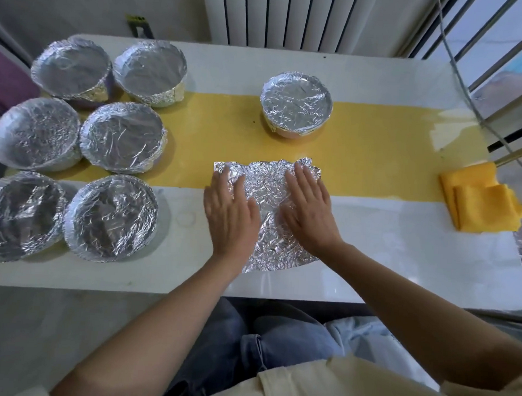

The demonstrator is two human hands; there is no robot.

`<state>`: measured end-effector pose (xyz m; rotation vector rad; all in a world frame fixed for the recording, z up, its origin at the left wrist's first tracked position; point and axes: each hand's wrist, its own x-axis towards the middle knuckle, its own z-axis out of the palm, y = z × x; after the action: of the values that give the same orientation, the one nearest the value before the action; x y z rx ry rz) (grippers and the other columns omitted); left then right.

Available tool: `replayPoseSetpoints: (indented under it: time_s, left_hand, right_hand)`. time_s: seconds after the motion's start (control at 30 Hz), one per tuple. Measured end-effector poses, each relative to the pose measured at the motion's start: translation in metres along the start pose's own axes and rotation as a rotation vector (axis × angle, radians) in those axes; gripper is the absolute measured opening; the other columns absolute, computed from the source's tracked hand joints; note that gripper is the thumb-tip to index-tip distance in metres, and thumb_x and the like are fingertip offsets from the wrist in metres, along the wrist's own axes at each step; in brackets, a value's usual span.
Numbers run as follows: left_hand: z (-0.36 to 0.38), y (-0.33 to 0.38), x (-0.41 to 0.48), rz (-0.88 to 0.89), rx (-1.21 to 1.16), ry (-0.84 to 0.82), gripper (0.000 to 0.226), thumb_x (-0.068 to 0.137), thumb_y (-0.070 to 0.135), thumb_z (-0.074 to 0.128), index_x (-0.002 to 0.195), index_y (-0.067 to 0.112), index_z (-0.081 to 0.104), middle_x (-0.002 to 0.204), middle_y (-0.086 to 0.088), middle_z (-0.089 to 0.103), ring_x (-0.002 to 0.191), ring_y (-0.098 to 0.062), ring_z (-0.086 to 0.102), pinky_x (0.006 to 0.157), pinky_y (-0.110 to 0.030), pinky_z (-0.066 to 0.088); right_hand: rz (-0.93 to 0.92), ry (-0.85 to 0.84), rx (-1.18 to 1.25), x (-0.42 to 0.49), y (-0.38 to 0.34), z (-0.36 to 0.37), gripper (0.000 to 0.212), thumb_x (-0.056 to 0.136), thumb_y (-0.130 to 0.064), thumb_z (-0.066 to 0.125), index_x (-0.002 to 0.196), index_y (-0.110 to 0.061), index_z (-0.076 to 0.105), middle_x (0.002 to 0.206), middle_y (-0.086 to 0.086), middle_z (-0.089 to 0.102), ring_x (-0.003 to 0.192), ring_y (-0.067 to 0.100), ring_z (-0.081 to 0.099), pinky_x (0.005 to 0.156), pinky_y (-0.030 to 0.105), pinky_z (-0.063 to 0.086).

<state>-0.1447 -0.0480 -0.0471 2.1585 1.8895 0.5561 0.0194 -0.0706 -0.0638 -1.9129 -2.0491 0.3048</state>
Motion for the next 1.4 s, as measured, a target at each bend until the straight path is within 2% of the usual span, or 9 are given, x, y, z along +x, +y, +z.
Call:
replayPoseSetpoints:
  time_s: [0.17, 0.43, 0.63, 0.73, 0.8, 0.9, 1.1, 1.3, 1.4]
  left_hand:
    - [0.023, -0.001, 0.003, 0.12, 0.162, -0.28, 0.067, 0.094, 0.047, 0.005, 0.153, 0.023, 0.026, 0.164, -0.009, 0.005, 0.152, -0.028, -0.001, 0.121, -0.052, 0.001]
    - [0.038, -0.013, 0.006, 0.017, -0.135, -0.183, 0.061, 0.096, 0.038, 0.027, 0.152, 0.015, 0.028, 0.158, -0.007, 0.029, 0.142, -0.023, 0.032, 0.11, -0.042, 0.034]
    - [0.042, -0.012, 0.009, -0.226, -0.603, -0.088, 0.04, 0.104, 0.026, 0.035, 0.141, 0.016, 0.047, 0.137, -0.004, 0.055, 0.113, -0.013, 0.057, 0.092, -0.023, 0.044]
    - [0.051, -0.018, 0.015, -0.396, -0.752, -0.077, 0.042, 0.102, 0.034, 0.034, 0.131, 0.014, 0.056, 0.105, -0.013, 0.066, 0.087, -0.026, 0.06, 0.079, -0.032, 0.047]
    - [0.055, -0.021, 0.016, -0.425, -0.784, -0.062, 0.041, 0.102, 0.033, 0.035, 0.125, 0.01, 0.059, 0.085, -0.009, 0.061, 0.071, -0.019, 0.052, 0.071, -0.029, 0.043]
    - [0.056, -0.02, 0.016, -0.422, -0.809, -0.04, 0.038, 0.104, 0.029, 0.036, 0.113, 0.001, 0.06, 0.079, -0.018, 0.056, 0.062, -0.012, 0.042, 0.066, -0.027, 0.037]
    - [0.052, -0.015, 0.018, -0.45, -0.79, -0.036, 0.028, 0.106, 0.023, 0.036, 0.09, 0.008, 0.054, 0.058, 0.01, 0.04, 0.054, -0.003, 0.036, 0.057, -0.024, 0.031]
    - [0.046, -0.013, 0.019, -0.48, -0.798, -0.082, 0.034, 0.106, 0.025, 0.035, 0.089, 0.0, 0.052, 0.056, 0.01, 0.039, 0.052, -0.003, 0.036, 0.056, -0.023, 0.029]
    - [0.043, -0.017, 0.031, -0.4, -0.743, -0.178, 0.035, 0.105, 0.027, 0.037, 0.088, 0.003, 0.055, 0.061, -0.001, 0.043, 0.055, -0.015, 0.039, 0.056, -0.032, 0.032]
  right_hand:
    - [0.015, -0.044, -0.055, 0.009, -0.001, 0.018, 0.063, 0.1, -0.042, 0.026, 0.151, -0.005, 0.026, 0.159, 0.014, 0.02, 0.148, 0.026, 0.013, 0.12, 0.04, 0.005]
    - [0.077, 0.143, 0.076, 0.013, 0.007, 0.027, 0.054, 0.102, -0.027, 0.035, 0.147, 0.004, 0.033, 0.154, 0.018, 0.031, 0.146, 0.029, 0.023, 0.12, 0.04, 0.017]
    - [0.332, 0.254, 0.352, 0.018, 0.01, 0.025, 0.043, 0.1, -0.019, 0.047, 0.141, -0.004, 0.047, 0.14, 0.011, 0.054, 0.127, 0.025, 0.05, 0.102, 0.013, 0.027]
    - [0.449, 0.248, 0.481, 0.019, 0.016, 0.026, 0.037, 0.1, -0.019, 0.048, 0.134, -0.008, 0.055, 0.127, 0.008, 0.065, 0.113, 0.022, 0.06, 0.091, 0.015, 0.037]
    - [0.506, 0.245, 0.568, 0.02, 0.018, 0.027, 0.033, 0.1, -0.023, 0.048, 0.129, -0.012, 0.06, 0.108, 0.005, 0.071, 0.092, 0.019, 0.064, 0.08, 0.022, 0.043]
    - [0.556, 0.221, 0.69, 0.02, 0.017, 0.026, 0.026, 0.101, -0.022, 0.046, 0.119, -0.014, 0.063, 0.087, 0.001, 0.067, 0.076, 0.012, 0.058, 0.07, 0.025, 0.044]
    - [0.626, 0.2, 0.873, 0.022, 0.015, 0.019, 0.023, 0.103, -0.016, 0.043, 0.109, -0.009, 0.064, 0.09, 0.013, 0.066, 0.076, 0.007, 0.053, 0.069, 0.015, 0.042]
    - [0.713, 0.184, 0.957, 0.023, 0.013, 0.015, 0.026, 0.105, -0.021, 0.041, 0.094, -0.005, 0.059, 0.066, 0.002, 0.042, 0.042, 0.009, 0.041, 0.038, 0.022, 0.039]
    - [0.756, 0.232, 0.907, 0.016, 0.011, 0.02, 0.026, 0.103, -0.03, 0.04, 0.085, -0.018, 0.055, 0.062, -0.008, 0.042, 0.052, 0.017, 0.044, 0.049, 0.035, 0.043]
